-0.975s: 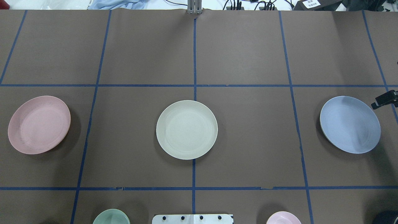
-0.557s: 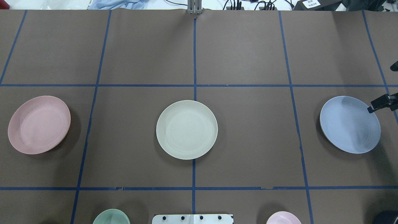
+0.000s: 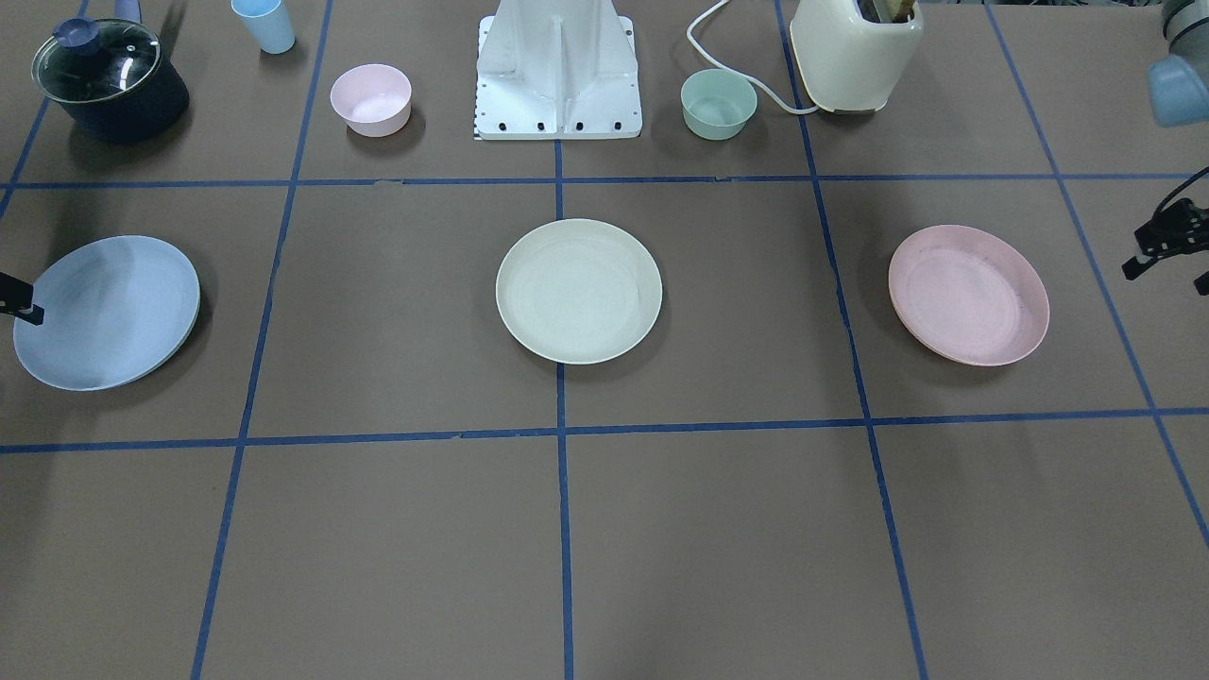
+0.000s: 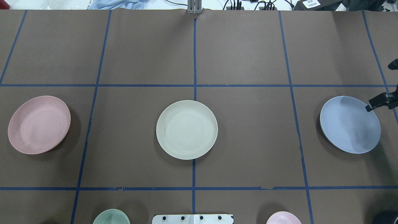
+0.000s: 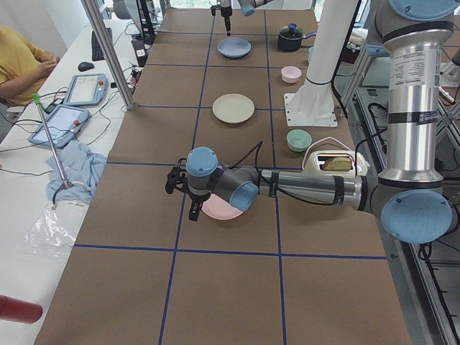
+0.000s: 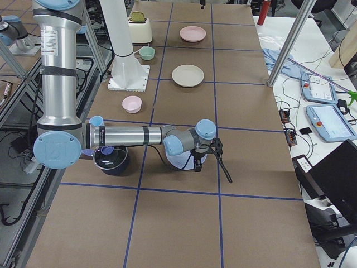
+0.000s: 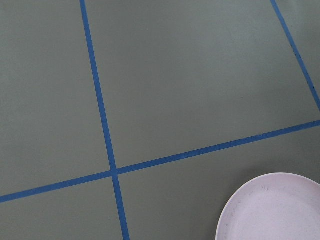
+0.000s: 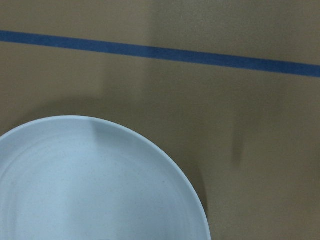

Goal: Stack three plates with pink and blue
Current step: 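Move the right gripper to the light blue plate while the left approaches the pink plate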

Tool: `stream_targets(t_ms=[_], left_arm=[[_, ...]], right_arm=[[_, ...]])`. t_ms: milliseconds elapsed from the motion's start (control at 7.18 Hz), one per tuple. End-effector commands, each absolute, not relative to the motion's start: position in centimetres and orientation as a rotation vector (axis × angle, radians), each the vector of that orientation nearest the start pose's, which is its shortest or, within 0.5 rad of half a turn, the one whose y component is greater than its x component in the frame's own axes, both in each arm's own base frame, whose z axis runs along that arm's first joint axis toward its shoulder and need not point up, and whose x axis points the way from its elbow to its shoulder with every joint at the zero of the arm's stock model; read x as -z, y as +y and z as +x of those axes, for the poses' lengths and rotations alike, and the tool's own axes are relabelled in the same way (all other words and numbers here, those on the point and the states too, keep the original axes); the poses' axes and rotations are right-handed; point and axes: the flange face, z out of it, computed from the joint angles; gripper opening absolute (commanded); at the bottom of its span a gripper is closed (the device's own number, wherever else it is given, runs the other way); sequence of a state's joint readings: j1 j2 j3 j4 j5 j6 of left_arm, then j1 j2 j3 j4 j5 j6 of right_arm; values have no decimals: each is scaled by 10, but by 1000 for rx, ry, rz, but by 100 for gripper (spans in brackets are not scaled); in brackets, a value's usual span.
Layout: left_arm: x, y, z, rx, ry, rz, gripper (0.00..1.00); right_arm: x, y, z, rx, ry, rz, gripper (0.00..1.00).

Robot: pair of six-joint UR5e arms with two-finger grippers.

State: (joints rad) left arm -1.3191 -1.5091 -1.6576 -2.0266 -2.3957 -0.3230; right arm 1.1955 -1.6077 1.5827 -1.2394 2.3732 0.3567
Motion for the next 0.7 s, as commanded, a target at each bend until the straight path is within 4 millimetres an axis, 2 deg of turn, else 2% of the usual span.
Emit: stream_targets(t_ms=[0,139,279,557], left_arm=[[-628,-477,114,-202,904,117,98],[-654,-481,128,-221,913,102,98],[-668,-488,133,-226,921,100,96],[-671,-482,153,-265,940,70,90]], right_arm=[[-628,-484,-126,141,-851,-9,99],[-626,-486,-127,142,-854,-7,99],[-625,-487,-128,144,-856,-6,99],[-623,-487,-127,143,-858,-4,99]])
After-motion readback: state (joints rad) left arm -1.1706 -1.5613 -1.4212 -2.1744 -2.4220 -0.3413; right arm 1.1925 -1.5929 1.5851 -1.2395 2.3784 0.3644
